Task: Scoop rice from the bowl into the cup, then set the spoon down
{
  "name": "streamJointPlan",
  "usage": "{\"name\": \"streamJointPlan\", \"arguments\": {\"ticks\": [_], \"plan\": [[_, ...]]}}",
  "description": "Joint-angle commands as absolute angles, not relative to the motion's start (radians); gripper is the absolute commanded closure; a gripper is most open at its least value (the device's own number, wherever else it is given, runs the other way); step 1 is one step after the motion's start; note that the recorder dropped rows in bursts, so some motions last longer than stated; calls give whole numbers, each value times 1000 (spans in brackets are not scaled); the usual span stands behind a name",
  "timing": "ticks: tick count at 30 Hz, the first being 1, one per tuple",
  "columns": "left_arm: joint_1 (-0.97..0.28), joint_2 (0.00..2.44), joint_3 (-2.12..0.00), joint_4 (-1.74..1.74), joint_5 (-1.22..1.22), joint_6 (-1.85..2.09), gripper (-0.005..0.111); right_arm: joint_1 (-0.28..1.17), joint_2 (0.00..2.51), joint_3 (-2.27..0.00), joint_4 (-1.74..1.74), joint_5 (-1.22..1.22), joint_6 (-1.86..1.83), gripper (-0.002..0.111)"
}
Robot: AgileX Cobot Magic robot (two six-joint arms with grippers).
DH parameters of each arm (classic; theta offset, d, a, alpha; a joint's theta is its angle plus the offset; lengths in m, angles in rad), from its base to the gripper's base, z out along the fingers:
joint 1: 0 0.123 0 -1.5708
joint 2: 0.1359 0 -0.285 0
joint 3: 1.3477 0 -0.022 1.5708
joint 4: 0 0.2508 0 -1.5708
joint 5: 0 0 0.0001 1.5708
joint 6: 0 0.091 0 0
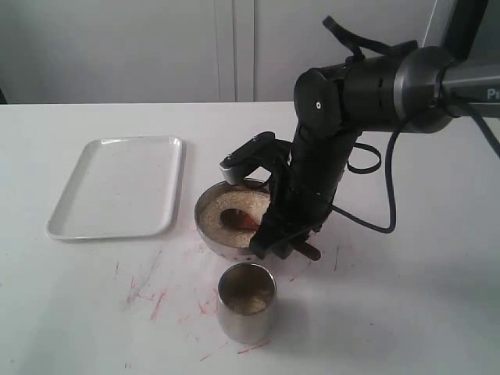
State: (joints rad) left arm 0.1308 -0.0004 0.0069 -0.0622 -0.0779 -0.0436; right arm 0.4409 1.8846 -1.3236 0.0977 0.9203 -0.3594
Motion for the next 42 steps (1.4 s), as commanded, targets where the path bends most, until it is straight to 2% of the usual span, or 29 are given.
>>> {"name": "streamJointPlan", "arguments": {"ticks": [1,7,23,27,35,37,42], "plan": [[127,0,0,-67,-82,-49,92,439,1882,-1325,94,921,-355,75],[127,0,0,-67,-82,-49,92,439,1882,-1325,94,926,-343,80],[127,0,0,-67,-82,-49,92,439,1765,-1325,94,971,-343,108],[127,0,0,-67,-82,-49,92,448,1673,-1325,53,1054,-347,108],[127,0,0,-67,-82,-49,92,656,1500,-1325,-378,1195,-116,108],[127,0,0,-67,-82,-49,92,754,1492,-1322,-547,1221,-11,108],[127,0,0,-67,-82,-49,92,859,1513,-1239,-787,1221,153,108]]}}
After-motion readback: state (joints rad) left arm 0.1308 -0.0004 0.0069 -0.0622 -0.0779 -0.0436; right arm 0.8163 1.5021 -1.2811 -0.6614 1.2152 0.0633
